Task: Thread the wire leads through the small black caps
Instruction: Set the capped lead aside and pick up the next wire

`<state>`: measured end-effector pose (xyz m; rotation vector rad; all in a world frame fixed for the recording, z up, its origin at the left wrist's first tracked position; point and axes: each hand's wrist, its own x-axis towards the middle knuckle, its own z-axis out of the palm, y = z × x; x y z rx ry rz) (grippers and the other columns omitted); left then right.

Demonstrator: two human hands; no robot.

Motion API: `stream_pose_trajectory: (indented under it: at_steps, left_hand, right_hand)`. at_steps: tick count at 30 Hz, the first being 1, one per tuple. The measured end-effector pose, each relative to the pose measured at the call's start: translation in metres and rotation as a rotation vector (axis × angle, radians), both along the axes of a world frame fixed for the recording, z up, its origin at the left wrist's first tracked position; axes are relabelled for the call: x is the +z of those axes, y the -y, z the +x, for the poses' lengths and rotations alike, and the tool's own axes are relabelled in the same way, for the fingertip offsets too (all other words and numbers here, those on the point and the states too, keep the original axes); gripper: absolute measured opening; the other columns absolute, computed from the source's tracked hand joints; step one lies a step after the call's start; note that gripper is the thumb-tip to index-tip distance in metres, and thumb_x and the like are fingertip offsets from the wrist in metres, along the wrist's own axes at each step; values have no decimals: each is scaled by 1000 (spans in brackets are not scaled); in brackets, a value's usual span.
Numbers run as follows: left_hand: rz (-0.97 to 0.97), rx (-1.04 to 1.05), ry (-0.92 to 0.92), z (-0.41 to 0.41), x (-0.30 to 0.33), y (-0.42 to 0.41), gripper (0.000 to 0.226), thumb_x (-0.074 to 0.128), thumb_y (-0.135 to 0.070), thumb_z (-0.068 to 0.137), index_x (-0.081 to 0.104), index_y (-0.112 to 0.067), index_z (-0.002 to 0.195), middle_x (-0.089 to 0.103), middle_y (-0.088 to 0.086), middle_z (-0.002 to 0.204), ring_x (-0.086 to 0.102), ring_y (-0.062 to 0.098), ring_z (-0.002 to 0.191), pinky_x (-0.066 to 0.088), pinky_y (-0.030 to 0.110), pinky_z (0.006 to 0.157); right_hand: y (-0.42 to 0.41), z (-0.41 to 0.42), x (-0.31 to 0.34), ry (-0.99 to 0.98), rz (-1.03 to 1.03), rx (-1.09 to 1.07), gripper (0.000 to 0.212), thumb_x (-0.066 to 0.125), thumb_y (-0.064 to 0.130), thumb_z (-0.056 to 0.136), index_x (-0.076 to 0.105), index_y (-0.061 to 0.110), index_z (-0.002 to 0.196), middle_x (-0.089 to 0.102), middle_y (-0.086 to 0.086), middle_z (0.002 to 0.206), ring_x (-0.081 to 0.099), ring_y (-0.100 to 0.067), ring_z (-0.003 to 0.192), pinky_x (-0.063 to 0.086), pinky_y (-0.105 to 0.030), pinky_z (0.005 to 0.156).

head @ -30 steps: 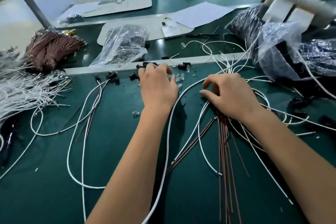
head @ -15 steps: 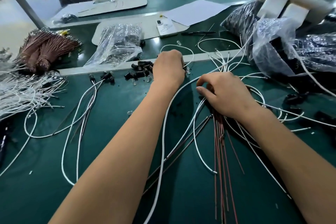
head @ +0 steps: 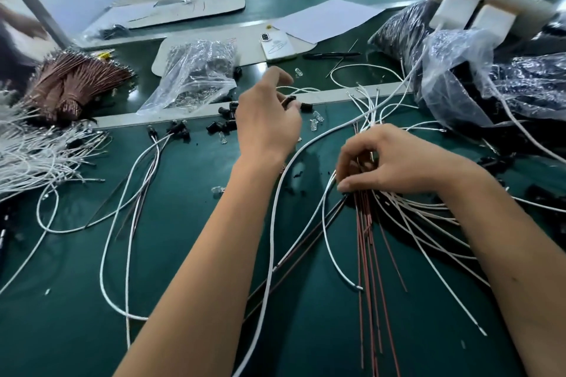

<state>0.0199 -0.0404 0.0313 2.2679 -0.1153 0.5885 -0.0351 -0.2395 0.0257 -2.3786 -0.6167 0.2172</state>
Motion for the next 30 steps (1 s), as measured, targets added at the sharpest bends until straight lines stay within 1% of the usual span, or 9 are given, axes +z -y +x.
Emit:
stream_pose_trajectory:
  at_steps: [3, 7, 10, 13, 16, 18, 21, 24, 30]
  left_hand:
    - [131, -52, -24, 2, -4, -2, 23, 64, -12, 94, 69, -25, 113, 71, 2, 89, 66, 22, 82, 53, 35, 78]
    - [265, -65, -127, 12, -12, -1, 18, 58, -6, 98, 72, -15, 105, 70, 11, 102, 64, 26, 93, 49, 35, 82]
    - [281, -7, -140, 17, -14, -1, 7, 66, -3, 94, 68, -10, 95, 68, 9, 98, 61, 20, 87, 39, 26, 72]
    - [261, 45, -123, 16, -11, 0, 13, 81, -23, 85, 73, -13, 88, 63, 8, 111, 56, 22, 110, 36, 22, 86]
    - [242, 60, -66, 9, -1, 0, 21, 84, -42, 77, 77, -24, 86, 55, 9, 129, 39, 26, 129, 27, 25, 103]
    - [173, 61, -28, 2, 5, -2, 21, 83, -47, 77, 75, -29, 85, 54, 9, 130, 38, 26, 131, 25, 23, 102]
    - [-27, -2, 6, -10, 9, -6, 22, 82, -41, 80, 69, -25, 80, 65, 0, 111, 56, 19, 114, 39, 25, 98]
    - [-360, -326, -259, -29, 10, -9, 24, 82, -24, 84, 69, -4, 88, 76, 10, 88, 72, 20, 85, 61, 43, 83]
    - [-518, -667, -507, -51, -2, -10, 17, 77, -3, 86, 60, 2, 88, 76, 22, 91, 73, 26, 67, 57, 28, 61]
  right_hand:
    - [-5, -4, 2, -74, -35, 41, 17, 93, 32, 73, 79, 35, 83, 65, 2, 81, 61, -19, 72, 54, -37, 71]
    - [-5, -6, 5, -81, -135, 82, 17, 93, 35, 73, 78, 39, 80, 59, 8, 88, 58, -6, 80, 45, -18, 70]
    - [-3, -6, 4, -95, -170, 92, 15, 89, 30, 78, 76, 36, 77, 60, 8, 89, 58, -4, 80, 42, -15, 70]
    - [2, -3, 3, -122, -99, 64, 12, 84, 25, 85, 74, 30, 80, 68, 4, 87, 60, 3, 75, 43, -12, 71]
    - [8, 2, 2, -119, 109, -15, 8, 77, 18, 92, 71, 21, 88, 74, 4, 83, 66, -2, 73, 50, -16, 69]
    - [8, 5, -2, -104, 321, -119, 8, 73, 10, 94, 68, 15, 90, 77, 1, 83, 67, -4, 73, 52, -18, 65]
    - [6, 7, -6, -147, 711, -324, 9, 66, 5, 98, 63, 10, 91, 79, -9, 87, 70, -11, 72, 54, -21, 56]
    - [4, 8, -4, -113, 1078, -507, 8, 64, 1, 98, 61, 8, 97, 77, -11, 80, 71, -16, 67, 57, -21, 59]
    - [-3, 8, -1, 76, 1381, -582, 27, 66, 1, 98, 50, 2, 119, 77, -15, 84, 73, -23, 72, 60, -27, 68]
